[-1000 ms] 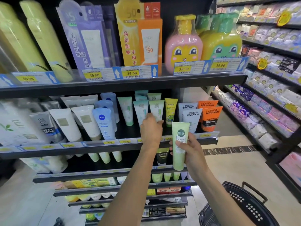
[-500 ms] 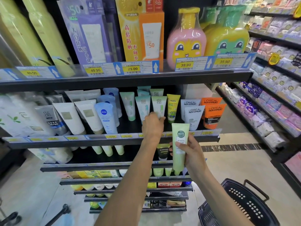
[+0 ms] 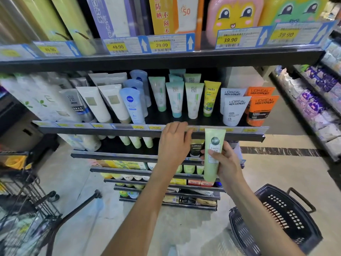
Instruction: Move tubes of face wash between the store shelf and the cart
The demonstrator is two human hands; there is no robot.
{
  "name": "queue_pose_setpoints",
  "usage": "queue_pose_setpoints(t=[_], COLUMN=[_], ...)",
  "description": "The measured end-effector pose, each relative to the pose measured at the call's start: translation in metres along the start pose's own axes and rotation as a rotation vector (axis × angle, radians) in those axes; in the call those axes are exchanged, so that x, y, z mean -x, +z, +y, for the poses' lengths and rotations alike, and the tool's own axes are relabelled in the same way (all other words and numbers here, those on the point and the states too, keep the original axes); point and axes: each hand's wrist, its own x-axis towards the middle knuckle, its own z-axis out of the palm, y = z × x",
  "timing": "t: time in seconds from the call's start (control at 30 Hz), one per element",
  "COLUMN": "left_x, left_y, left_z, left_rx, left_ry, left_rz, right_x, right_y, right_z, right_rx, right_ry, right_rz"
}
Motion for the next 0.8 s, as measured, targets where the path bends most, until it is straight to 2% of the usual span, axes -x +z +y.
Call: queue_pose_setpoints(t=[0.13, 0.4, 0.57, 0.8], left_x=[0.055, 0.128, 0.132, 0.107], left_y=[-0.008, -0.030, -0.046, -0.042], left_z=[-0.032, -0.135, -0.207, -0.299], left_rx=[-0.060, -0.116, -0.092, -0.137], left_ry=[0.023, -0.170, -0.247, -0.173], left_rz=[0.008, -0.278, -0.359, -0.391], right_x=[0.002, 0.015, 0.017, -0.001], right_y=[0.015, 0.075, 0.127, 0.188], right_z=[0.014, 0.057, 0.088, 0.125], right_rx=[0.011, 0.142, 0.204, 0.296], right_ry=[0.033, 0.095, 0.095, -0.004], right_rz=[-0.040, -0.063, -0.023, 0.025])
